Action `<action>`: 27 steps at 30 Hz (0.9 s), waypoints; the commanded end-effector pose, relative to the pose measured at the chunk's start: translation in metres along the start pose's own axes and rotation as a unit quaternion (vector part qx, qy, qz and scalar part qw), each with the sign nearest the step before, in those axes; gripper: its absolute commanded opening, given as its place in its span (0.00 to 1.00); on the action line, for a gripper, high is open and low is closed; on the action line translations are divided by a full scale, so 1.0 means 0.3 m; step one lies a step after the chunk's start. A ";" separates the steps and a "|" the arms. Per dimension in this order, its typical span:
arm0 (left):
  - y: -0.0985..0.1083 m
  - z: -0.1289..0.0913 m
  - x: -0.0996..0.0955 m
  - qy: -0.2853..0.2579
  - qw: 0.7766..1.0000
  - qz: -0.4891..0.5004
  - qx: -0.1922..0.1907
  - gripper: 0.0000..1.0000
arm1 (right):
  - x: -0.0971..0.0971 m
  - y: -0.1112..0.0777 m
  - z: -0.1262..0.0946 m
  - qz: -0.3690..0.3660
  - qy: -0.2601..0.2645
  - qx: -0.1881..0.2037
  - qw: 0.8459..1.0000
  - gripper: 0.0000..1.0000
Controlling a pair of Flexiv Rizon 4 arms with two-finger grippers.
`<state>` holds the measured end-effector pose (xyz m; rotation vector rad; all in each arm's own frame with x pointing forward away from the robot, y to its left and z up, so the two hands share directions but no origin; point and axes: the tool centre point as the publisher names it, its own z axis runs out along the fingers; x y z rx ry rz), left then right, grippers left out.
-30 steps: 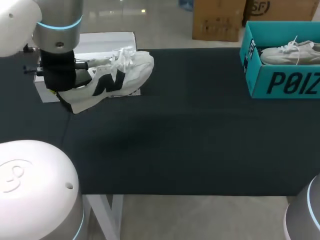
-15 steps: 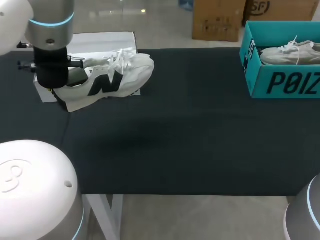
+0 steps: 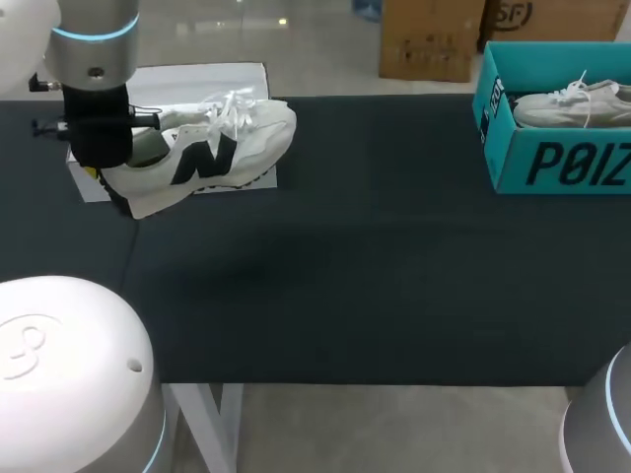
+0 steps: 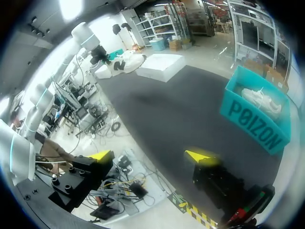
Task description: Take the shoe out of the shoebox, open the shoe tongue, remove and reinsert the insole, then place the shoe into the shoebox
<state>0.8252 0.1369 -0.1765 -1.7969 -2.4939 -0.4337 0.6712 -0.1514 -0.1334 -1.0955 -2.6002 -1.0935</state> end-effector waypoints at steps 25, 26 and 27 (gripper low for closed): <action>0.235 0.024 0.127 0.043 0.994 0.065 -0.082 0.00 | -0.002 0.001 0.001 0.001 0.000 0.002 1.000 1.00; 0.249 0.031 0.134 0.035 0.993 0.071 -0.082 0.00 | -0.002 0.001 0.001 0.001 0.000 0.002 1.000 1.00; 0.264 0.040 0.141 0.029 0.993 0.077 -0.081 0.00 | -0.002 0.001 0.001 0.001 0.000 0.002 1.000 1.00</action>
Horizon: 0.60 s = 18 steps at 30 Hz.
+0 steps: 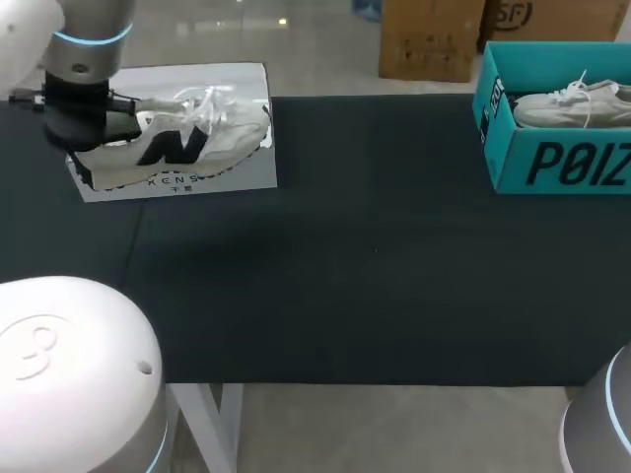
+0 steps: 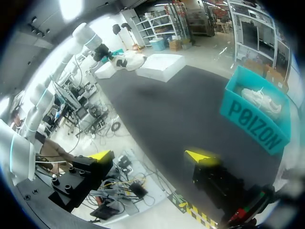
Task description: Take the shoe out of the shoebox, open the shoe tongue, remove and reinsert the insole, then place the shoe into the shoebox
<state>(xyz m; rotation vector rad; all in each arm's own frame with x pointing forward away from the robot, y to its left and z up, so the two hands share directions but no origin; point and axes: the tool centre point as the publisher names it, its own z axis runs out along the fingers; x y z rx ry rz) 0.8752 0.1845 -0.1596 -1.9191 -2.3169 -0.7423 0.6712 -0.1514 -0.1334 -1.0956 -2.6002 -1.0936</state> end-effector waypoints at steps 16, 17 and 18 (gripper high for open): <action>0.268 0.247 0.164 -0.050 0.998 0.034 0.000 0.00 | -0.002 0.001 0.001 0.000 0.000 0.002 1.000 1.00; 0.280 0.254 0.164 -0.051 0.998 0.033 0.001 0.00 | -0.002 0.001 0.001 0.000 0.000 0.002 1.000 1.00; 0.301 0.266 0.164 -0.051 0.998 0.033 0.003 0.00 | -0.002 0.001 0.001 0.000 0.000 0.002 1.000 1.00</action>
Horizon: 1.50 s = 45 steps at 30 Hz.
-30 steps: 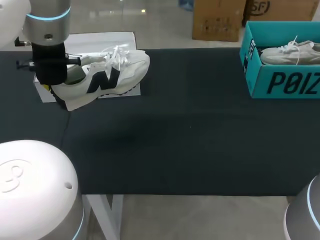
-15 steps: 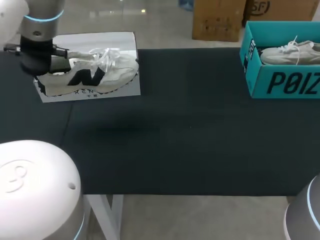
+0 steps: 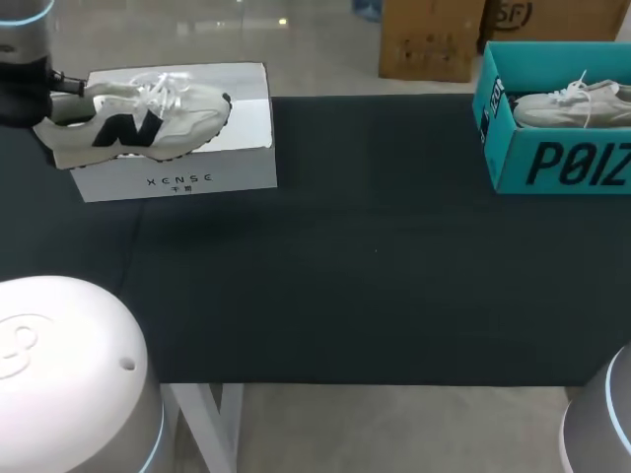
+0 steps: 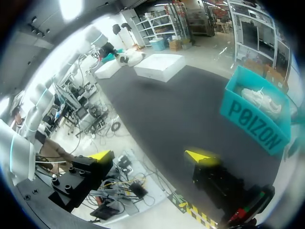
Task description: Take the shoe out of the shoebox, open the shoe tongue, remove and reinsert the insole, then place the shoe into the shoebox
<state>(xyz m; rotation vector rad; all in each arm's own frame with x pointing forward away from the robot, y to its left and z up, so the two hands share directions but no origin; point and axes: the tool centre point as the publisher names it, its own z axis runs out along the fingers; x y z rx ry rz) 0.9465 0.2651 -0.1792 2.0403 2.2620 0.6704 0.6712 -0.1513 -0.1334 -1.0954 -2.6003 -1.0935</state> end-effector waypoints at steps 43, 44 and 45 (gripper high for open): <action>0.371 0.568 -0.245 0.019 0.997 0.053 0.049 0.00 | -0.003 0.000 0.001 0.001 0.000 0.002 1.000 1.00; 0.368 0.581 -0.256 0.017 0.997 0.059 0.049 0.00 | -0.003 0.000 0.001 0.001 0.000 0.002 1.000 1.00; 0.365 0.593 -0.267 0.018 0.997 0.065 0.047 0.00 | -0.003 0.000 0.001 0.001 0.000 0.002 1.000 1.00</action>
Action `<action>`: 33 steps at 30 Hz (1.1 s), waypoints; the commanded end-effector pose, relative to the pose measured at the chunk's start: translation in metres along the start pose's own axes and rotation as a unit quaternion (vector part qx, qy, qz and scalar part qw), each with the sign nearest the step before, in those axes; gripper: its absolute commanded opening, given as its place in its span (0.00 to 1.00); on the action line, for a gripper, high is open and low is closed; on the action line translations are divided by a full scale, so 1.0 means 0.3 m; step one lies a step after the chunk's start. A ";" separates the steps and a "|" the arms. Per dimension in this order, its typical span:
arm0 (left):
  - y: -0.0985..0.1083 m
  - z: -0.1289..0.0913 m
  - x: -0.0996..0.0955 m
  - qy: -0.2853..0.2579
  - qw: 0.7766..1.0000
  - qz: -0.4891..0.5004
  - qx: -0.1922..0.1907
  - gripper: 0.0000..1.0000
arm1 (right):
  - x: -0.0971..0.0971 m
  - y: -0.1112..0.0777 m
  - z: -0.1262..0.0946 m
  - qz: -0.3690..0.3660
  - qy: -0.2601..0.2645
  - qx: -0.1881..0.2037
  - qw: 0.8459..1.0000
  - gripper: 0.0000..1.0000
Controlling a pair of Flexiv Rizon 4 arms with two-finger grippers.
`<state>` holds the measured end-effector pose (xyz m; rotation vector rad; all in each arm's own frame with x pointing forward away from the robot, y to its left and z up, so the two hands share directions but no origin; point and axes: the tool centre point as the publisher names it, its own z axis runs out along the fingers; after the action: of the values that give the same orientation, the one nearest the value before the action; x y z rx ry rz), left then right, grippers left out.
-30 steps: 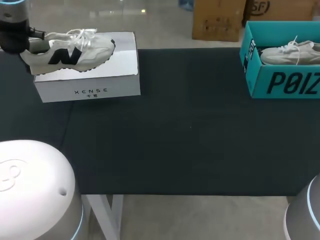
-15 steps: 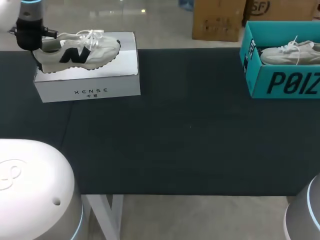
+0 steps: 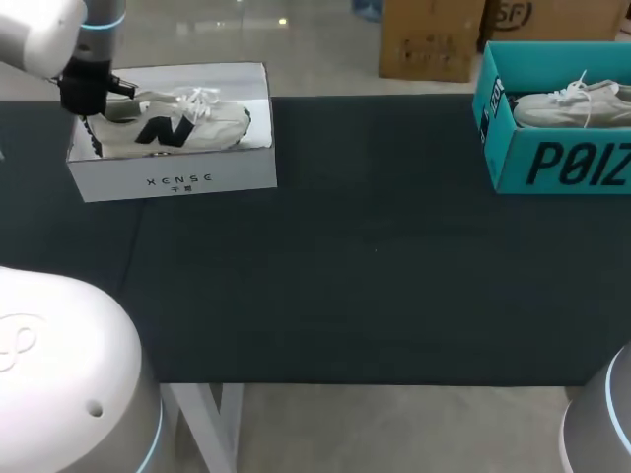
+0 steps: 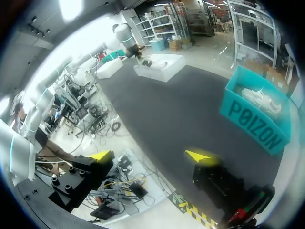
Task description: Take the shoe out of the shoebox, open the shoe tongue, remove and reinsert the insole, then place the shoe into the shoebox
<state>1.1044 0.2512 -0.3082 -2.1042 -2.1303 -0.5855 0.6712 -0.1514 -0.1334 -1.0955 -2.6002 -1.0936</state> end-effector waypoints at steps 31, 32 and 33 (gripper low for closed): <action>0.031 0.057 -0.049 0.006 1.000 0.001 -0.029 1.00 | -0.002 0.001 0.001 0.001 0.000 0.002 1.000 1.00; 0.032 0.033 -0.041 0.002 0.999 -0.002 -0.035 1.00 | -0.002 0.001 0.001 0.001 0.000 0.002 1.000 1.00; 0.034 -0.006 -0.031 -0.007 0.999 -0.010 -0.042 1.00 | -0.002 0.001 0.001 0.001 0.000 0.002 1.000 1.00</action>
<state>1.1332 0.2383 -0.3343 -2.1154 -2.1450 -0.6675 0.6712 -0.1514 -0.1334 -1.0955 -2.6002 -1.0935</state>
